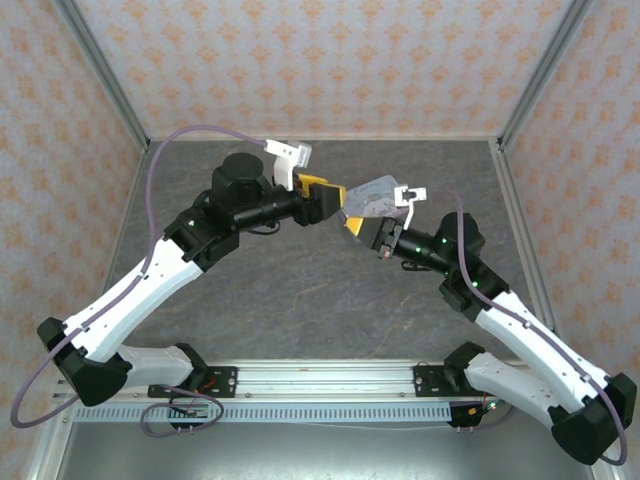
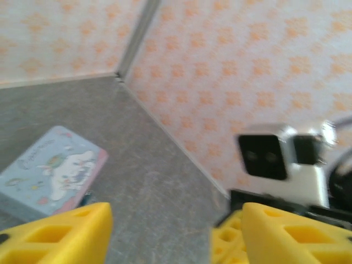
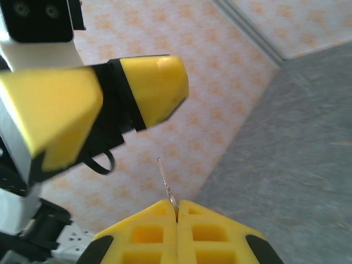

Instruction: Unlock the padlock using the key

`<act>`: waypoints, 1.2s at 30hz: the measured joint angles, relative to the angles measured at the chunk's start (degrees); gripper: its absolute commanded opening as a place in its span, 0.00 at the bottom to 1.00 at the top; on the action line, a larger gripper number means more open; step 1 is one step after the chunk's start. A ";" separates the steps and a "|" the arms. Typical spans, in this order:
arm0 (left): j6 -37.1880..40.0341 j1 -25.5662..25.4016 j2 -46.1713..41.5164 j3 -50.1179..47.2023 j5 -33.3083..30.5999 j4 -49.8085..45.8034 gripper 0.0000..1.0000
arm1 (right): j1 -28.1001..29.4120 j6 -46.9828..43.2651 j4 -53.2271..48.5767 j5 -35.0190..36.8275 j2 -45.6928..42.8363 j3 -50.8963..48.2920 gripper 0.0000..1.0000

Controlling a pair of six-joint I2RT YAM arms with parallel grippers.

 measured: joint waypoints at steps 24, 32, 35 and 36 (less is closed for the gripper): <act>-21.57 3.67 43.39 3.58 -2.21 3.26 0.81 | 0.00 -5.57 -20.85 22.58 -12.44 -2.51 0.00; -24.00 3.04 46.23 6.78 -2.43 5.05 0.80 | 0.00 -5.57 -21.03 22.95 -12.44 -2.62 0.00; -23.98 3.04 46.25 6.97 -2.56 5.11 0.81 | 0.00 -5.57 -21.03 23.04 -12.44 -2.67 0.00; -23.98 3.04 46.25 6.97 -2.67 5.09 0.80 | 0.00 -5.57 -21.03 23.06 -12.44 -2.71 0.00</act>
